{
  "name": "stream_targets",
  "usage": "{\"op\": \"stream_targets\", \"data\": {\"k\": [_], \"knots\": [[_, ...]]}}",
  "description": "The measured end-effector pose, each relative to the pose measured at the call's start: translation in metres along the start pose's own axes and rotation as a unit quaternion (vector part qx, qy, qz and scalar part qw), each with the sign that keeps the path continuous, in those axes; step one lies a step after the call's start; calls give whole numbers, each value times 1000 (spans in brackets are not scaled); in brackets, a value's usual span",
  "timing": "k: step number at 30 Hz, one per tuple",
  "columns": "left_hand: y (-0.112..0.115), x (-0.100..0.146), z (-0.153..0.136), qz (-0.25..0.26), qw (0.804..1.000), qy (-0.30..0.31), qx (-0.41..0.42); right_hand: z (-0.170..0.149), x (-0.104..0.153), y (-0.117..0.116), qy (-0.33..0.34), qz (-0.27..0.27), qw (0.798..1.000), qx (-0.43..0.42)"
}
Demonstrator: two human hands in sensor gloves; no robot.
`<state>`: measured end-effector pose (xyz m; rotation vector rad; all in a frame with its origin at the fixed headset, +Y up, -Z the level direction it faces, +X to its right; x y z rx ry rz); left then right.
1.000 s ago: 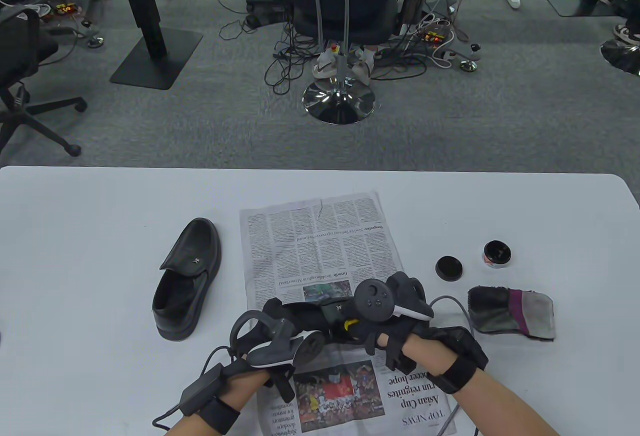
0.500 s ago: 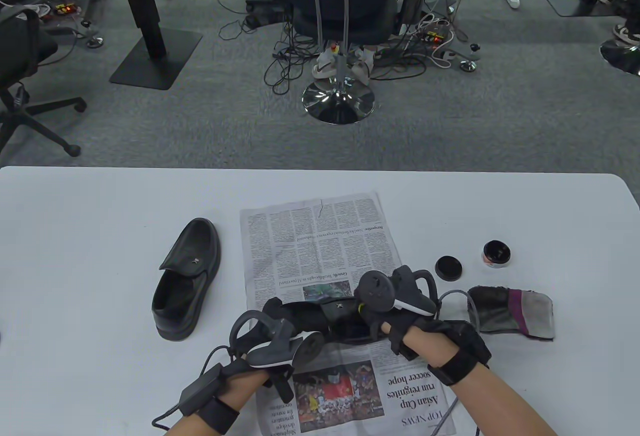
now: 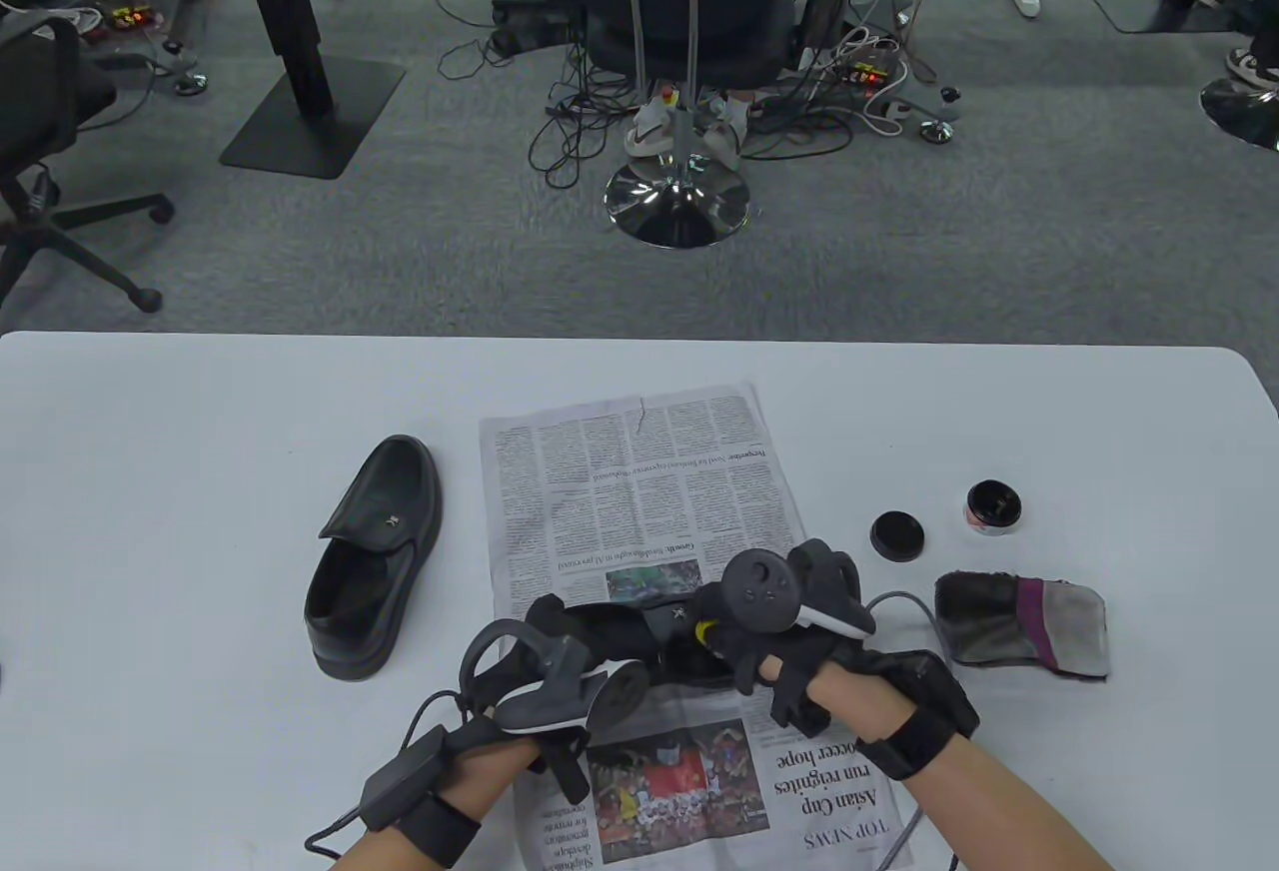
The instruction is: Dip and apply built-in sponge shoe polish on shoes
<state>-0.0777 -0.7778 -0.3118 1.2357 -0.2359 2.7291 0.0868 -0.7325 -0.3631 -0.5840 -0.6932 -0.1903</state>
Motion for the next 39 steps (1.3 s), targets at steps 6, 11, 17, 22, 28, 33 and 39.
{"op": "stream_targets", "data": {"k": [6, 11, 17, 22, 28, 33, 39], "knots": [[0, 0, 0, 0, 1000, 0, -1, -9, 31, 78, -22, -172, 984, -38], [0, -1, 0, -1, 1000, 0, -2, -62, 83, 128, -167, -290, 923, 190], [0, -1, 0, 0, 1000, 0, -2, -137, 108, 121, -275, -268, 898, 214], [0, 0, 0, 0, 1000, 0, -2, -167, 104, 106, -299, -238, 897, 221], [1, 0, 0, 1, 1000, 1, -1, -179, 91, 87, -304, -204, 899, 240], [1, 0, 0, 1, 1000, 1, -2, -176, 84, 81, -304, -179, 892, 282], [1, 0, 0, 0, 1000, 1, -2, -134, 85, 102, -306, -204, 880, 302]]}}
Point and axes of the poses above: the tracker on the back of each hand, its own z axis roughly to the thumb side, its own x axis roughly from the fingertips to the wrist, y = z × x, the point moved 2 cm from there along -x, roughly from the wrist to the fingertips, and after that the axes turned 9 degrees about y, right-handed, at the moved point
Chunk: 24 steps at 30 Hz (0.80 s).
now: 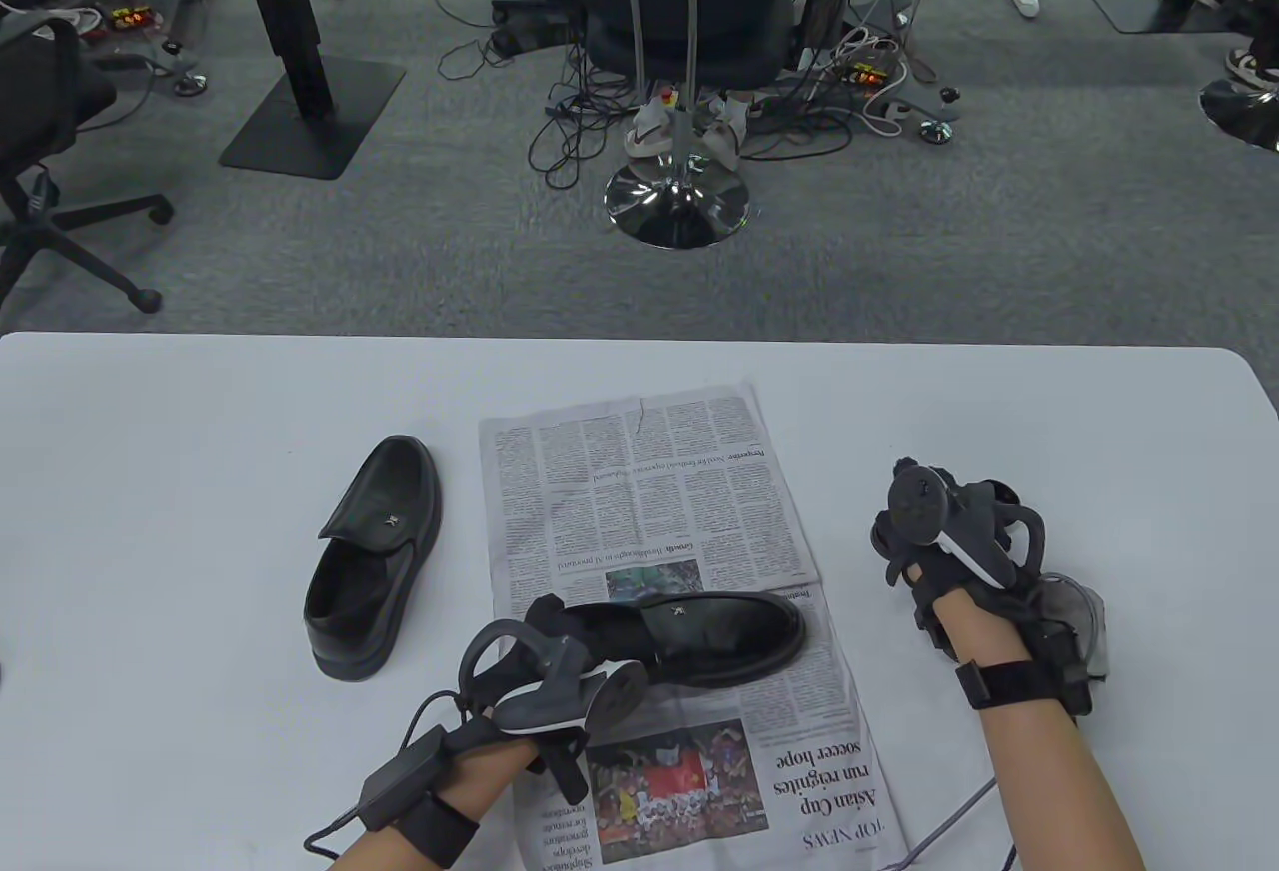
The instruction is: Dip and apply built-in sponge shoe polish on shoes
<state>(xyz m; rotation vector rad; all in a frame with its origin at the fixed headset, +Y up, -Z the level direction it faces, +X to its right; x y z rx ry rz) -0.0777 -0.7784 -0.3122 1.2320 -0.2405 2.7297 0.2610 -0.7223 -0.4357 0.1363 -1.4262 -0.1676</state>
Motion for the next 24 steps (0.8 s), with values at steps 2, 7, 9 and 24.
{"op": "stream_targets", "data": {"k": [2, 7, 9, 24], "knots": [[0, 0, 0, -2, 1000, 1, 1, 10, 5, 22, 19, -26, 999, -22], [0, 0, 1, -10, 1000, 2, -4, 44, 29, 60, 102, -45, 985, -129], [0, 0, 1, -12, 1000, 4, -4, 59, 46, 61, 138, -23, 977, -160], [-10, 16, -10, 20, 997, 49, 58, 100, 136, 7, 209, 72, 963, -153]]}}
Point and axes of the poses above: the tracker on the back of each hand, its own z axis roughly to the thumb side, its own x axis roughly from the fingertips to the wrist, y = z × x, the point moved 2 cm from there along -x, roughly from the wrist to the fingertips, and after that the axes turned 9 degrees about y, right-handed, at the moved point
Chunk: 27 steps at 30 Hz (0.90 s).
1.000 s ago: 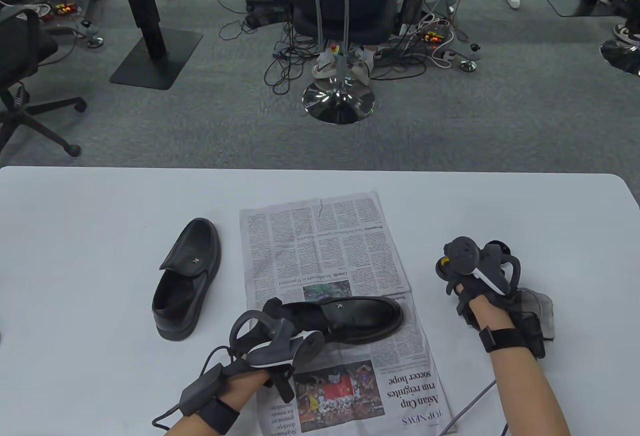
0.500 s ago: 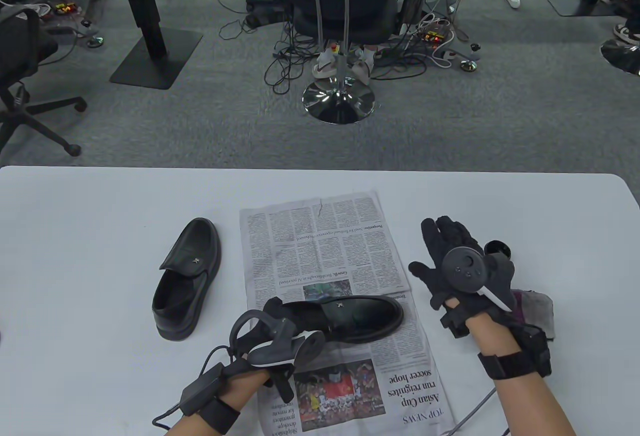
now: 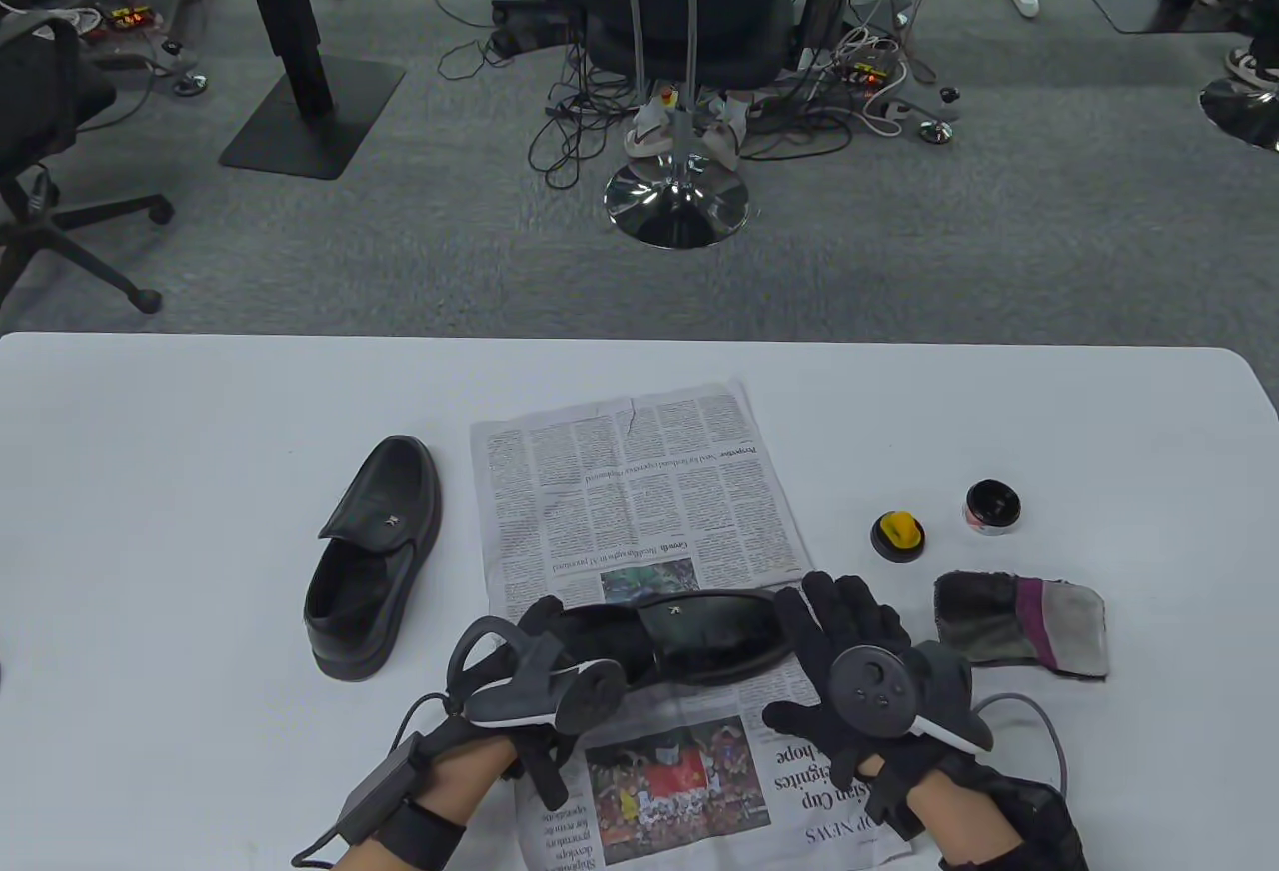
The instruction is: Dip and apply built-in sponge shoe polish on shoes
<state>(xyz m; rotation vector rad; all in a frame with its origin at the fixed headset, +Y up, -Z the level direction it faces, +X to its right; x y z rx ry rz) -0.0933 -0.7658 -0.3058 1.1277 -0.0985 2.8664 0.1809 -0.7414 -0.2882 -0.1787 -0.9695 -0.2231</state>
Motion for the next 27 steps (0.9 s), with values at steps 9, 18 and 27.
{"op": "stream_targets", "data": {"k": [9, 18, 27], "knots": [[-90, 56, -45, 235, 967, -93, 21, 4, 17, 16, 42, -99, 994, -9], [-100, 182, -164, 266, 862, -423, -88, 12, 12, 9, 51, -75, 996, 16], [-13, 208, -225, 104, 844, -525, -44, 3, 13, 6, 35, -60, 998, 7]]}}
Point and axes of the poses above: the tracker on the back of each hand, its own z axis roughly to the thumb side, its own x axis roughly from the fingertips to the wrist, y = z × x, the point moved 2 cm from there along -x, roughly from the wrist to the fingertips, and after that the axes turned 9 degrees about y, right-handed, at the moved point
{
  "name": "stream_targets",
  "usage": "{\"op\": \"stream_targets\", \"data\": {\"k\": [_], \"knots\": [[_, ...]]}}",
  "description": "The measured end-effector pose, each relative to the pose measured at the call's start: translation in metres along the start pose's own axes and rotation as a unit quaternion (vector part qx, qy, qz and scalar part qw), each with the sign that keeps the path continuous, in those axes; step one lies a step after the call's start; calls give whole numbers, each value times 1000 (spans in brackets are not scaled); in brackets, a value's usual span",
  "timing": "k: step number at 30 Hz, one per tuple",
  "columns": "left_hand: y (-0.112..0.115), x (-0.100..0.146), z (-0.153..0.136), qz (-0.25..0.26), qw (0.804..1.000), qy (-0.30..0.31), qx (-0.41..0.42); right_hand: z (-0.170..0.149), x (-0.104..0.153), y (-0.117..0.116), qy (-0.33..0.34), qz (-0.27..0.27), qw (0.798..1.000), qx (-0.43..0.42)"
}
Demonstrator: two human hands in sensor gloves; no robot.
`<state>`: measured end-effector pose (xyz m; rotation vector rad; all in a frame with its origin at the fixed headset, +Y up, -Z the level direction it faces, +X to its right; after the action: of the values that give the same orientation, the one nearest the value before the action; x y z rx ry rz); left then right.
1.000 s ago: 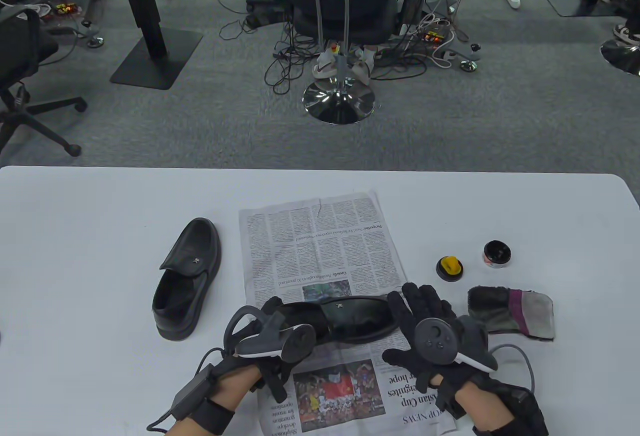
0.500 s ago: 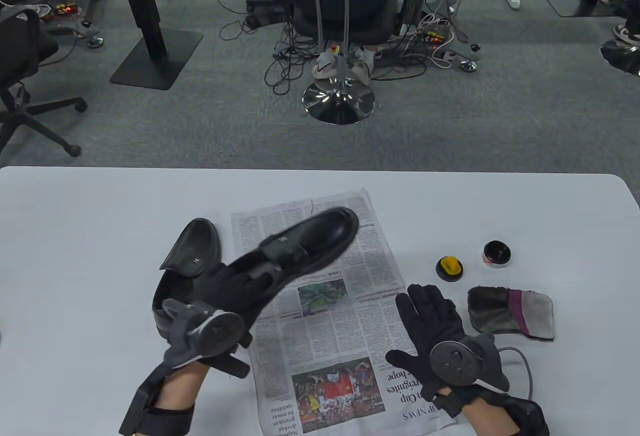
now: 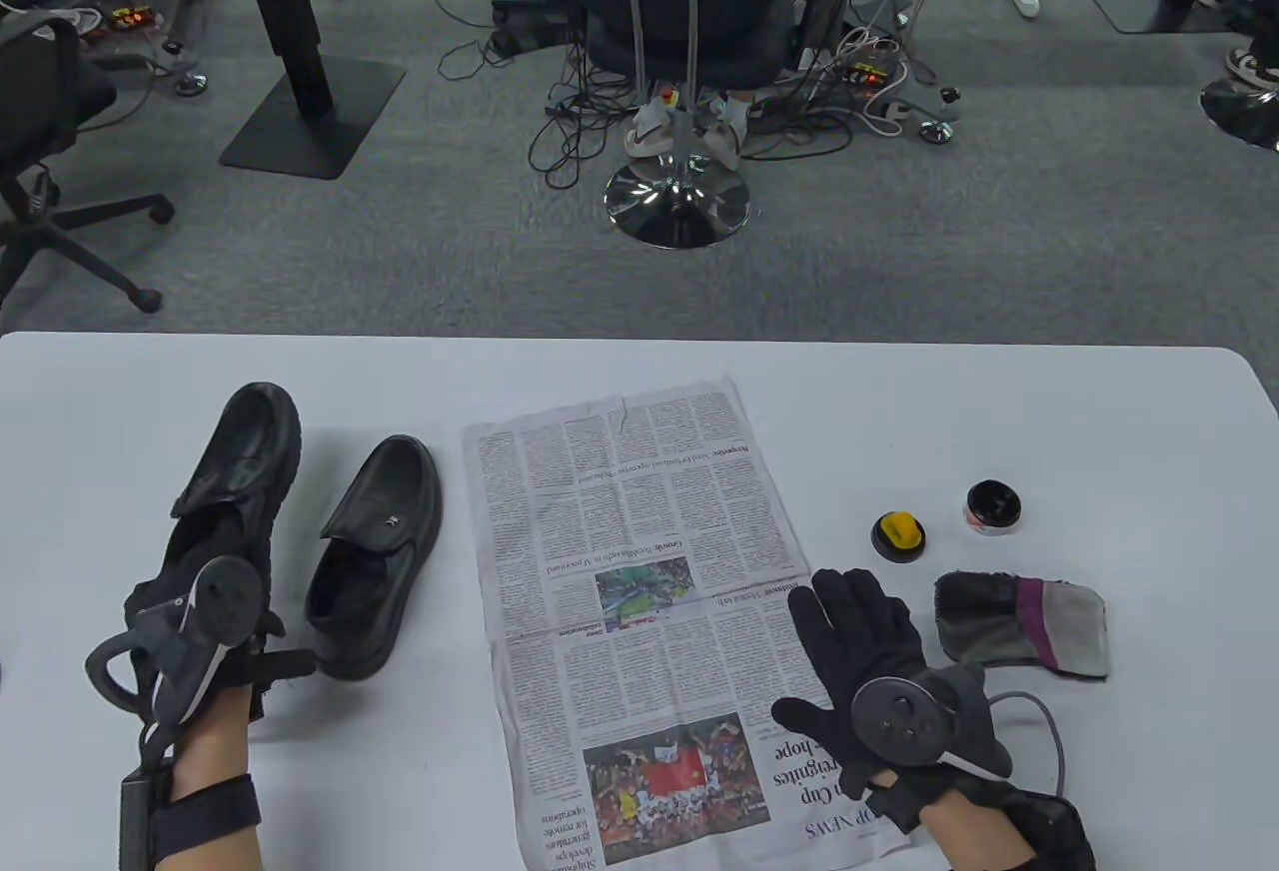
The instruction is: Dip and apply built-in sponge shoe polish on shoes
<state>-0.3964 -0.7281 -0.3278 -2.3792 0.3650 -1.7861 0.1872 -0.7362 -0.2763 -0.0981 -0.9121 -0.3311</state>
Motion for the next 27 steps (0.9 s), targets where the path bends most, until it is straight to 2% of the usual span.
{"op": "stream_targets", "data": {"k": [3, 4, 9, 11, 13, 15, 16, 18, 20, 23, 27], "knots": [[15, -2, 12, -34, 998, 23, -40, -2, 1, -1, -2, 3, 1000, -2], [16, -2, 14, -29, 997, 26, -59, -3, 1, 0, -2, 3, 1000, -2], [21, -2, 24, -77, 995, 52, -45, -8, 1, 4, -11, -7, 1000, -16], [14, 0, 26, -83, 996, 33, -26, -9, 1, 4, -14, -5, 1000, -18], [-10, 4, 37, -36, 999, 33, -16, -12, 0, 0, -16, 5, 1000, -20], [-31, 11, 57, 4, 998, 56, -10, -13, -2, -4, -17, 18, 999, -22], [-42, 18, 78, 23, 995, 99, 0, -13, -4, -5, -19, 20, 999, -23], [-51, 34, 126, 14, 978, 204, 38, -10, -8, -3, -23, 16, 999, -28], [-50, 51, 167, -11, 959, 276, 61, -5, -10, -1, -20, 0, 999, -28], [-43, 72, 214, -46, 938, 341, 46, 2, -10, 0, -5, -2, 1000, -16], [-31, 81, 237, -64, 928, 367, 20, -4, -8, 1, -11, -4, 1000, -21]]}}
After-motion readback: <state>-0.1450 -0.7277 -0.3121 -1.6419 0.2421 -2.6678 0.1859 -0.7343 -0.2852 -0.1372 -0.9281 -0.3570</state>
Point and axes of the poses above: the tracker on the back of each hand, its own z axis roughly to the thumb side, its own x axis roughly from the fingertips to the wrist, y = z × x, the point moved 2 cm from there along -x, roughly from the wrist to the fingertips, and after that the axes turned 9 degrees about y, right-handed, at the moved point
